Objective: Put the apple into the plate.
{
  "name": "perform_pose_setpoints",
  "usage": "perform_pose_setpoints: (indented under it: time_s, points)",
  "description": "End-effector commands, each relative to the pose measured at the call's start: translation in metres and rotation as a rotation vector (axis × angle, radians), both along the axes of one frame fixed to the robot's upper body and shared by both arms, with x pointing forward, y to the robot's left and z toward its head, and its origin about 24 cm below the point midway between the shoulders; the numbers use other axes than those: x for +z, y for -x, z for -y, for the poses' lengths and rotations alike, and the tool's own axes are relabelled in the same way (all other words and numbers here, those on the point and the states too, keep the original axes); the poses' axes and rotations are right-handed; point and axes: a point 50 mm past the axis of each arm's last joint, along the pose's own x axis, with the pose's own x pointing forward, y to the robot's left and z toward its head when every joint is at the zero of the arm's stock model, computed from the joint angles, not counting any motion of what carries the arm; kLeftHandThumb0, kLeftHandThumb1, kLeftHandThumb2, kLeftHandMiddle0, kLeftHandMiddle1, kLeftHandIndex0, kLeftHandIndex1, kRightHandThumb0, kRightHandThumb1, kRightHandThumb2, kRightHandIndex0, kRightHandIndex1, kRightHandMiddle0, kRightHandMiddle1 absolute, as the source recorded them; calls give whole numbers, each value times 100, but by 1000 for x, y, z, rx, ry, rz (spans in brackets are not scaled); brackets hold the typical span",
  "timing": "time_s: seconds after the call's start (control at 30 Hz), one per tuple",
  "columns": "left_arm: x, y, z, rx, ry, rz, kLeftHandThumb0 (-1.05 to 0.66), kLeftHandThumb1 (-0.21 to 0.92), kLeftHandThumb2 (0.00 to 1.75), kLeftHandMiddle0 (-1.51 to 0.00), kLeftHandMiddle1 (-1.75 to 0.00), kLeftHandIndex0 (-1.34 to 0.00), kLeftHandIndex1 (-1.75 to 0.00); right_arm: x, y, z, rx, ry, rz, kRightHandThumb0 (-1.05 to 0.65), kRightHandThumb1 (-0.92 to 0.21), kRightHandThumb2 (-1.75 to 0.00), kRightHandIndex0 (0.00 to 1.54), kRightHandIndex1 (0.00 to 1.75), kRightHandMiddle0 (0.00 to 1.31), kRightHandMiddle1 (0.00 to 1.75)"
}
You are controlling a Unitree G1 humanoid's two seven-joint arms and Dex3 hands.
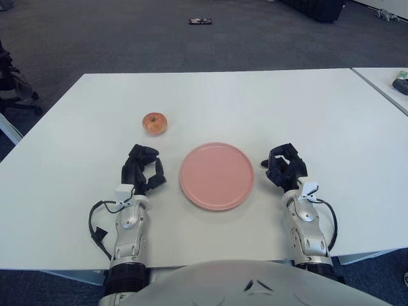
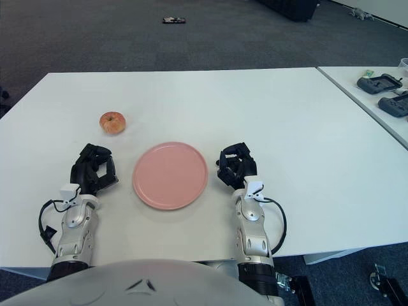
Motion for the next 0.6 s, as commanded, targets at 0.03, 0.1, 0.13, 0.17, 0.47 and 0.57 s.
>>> perform_pose_setpoints:
  time_s: [0.03, 0.1, 0.13, 0.17, 0.47, 0.57]
  points:
    - [3, -1, -1, -9, -19, 10, -46, 38, 125, -119, -175, -56, -175, 1, -2, 1, -3, -7, -1, -38, -68, -86, 56, 137, 33, 175]
    - [3, 0, -1, -15, -31, 9, -45, 39, 124, -118, -175, -55, -175, 1, -2, 1, -3, -9, 1, -38, -68, -86, 57, 137, 33, 175]
    - [4, 0, -1, -16, -35, 15, -45, 39, 124, -117, -175, -55, -175, 1, -2, 1, -4, -10, 3, -38, -68, -86, 57, 137, 33, 175]
    - [5, 1, -2, -17, -38, 19, -45, 39, 123, -117, -175, -55, -175, 1, -2, 1, -4, -10, 3, -38, -68, -87, 57, 137, 33, 175]
    - [15, -1, -1, -6, -57, 89, -45, 39, 123, -117, -175, -55, -175, 0, -2, 0, -6, -8, -5, -38, -68, -87, 56, 137, 33, 175]
    - [19, -6, -3, -3, -81, 104, -46, 38, 125, -118, -175, -56, -175, 0, -2, 0, -7, -6, -6, -38, -68, -86, 55, 137, 33, 175]
